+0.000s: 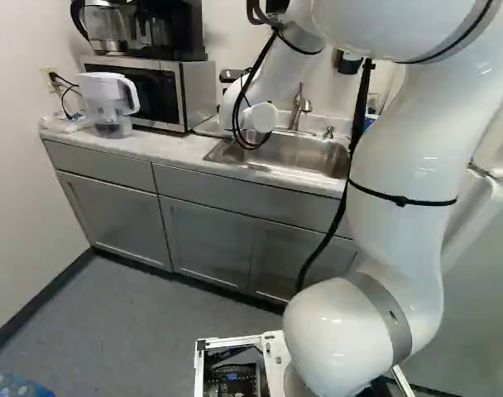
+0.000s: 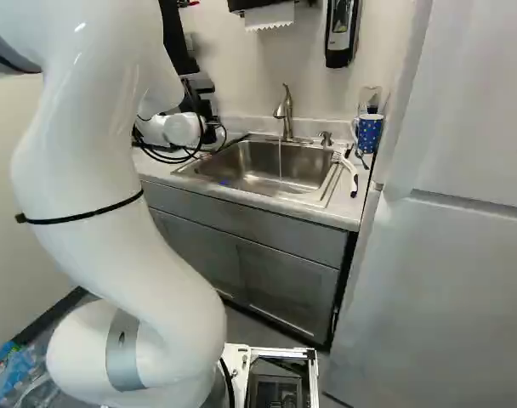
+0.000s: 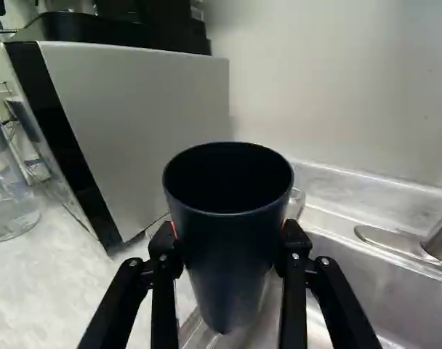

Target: Rinse the cup and place it in the tray

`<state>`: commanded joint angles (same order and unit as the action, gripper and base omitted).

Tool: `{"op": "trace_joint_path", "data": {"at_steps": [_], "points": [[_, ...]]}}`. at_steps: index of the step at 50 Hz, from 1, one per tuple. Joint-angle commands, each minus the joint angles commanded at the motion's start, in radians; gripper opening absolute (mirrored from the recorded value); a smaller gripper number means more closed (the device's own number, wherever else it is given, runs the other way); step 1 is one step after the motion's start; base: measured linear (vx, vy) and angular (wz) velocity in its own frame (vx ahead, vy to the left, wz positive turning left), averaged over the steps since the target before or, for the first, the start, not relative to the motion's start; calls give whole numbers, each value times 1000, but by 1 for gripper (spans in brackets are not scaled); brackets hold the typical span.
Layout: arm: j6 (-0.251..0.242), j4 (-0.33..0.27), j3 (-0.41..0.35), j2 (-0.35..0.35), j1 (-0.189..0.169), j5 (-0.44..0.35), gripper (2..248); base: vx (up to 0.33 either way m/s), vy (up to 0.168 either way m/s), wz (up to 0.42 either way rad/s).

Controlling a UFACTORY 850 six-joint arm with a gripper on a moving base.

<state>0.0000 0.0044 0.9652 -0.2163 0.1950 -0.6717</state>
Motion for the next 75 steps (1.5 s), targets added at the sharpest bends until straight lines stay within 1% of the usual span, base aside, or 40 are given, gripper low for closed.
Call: {"op": "trace_joint_path", "data": {"at_steps": [28,43,63,75], "points": [[0,0,-22,19,-75,0,126,0,0,0],[0,0,-40,11,-116,0,126,0,0,0],[0,0,-89,16,-170,0,126,0,0,0],[0,0,-128,26,-204,-19,126,0,0,0]]}}
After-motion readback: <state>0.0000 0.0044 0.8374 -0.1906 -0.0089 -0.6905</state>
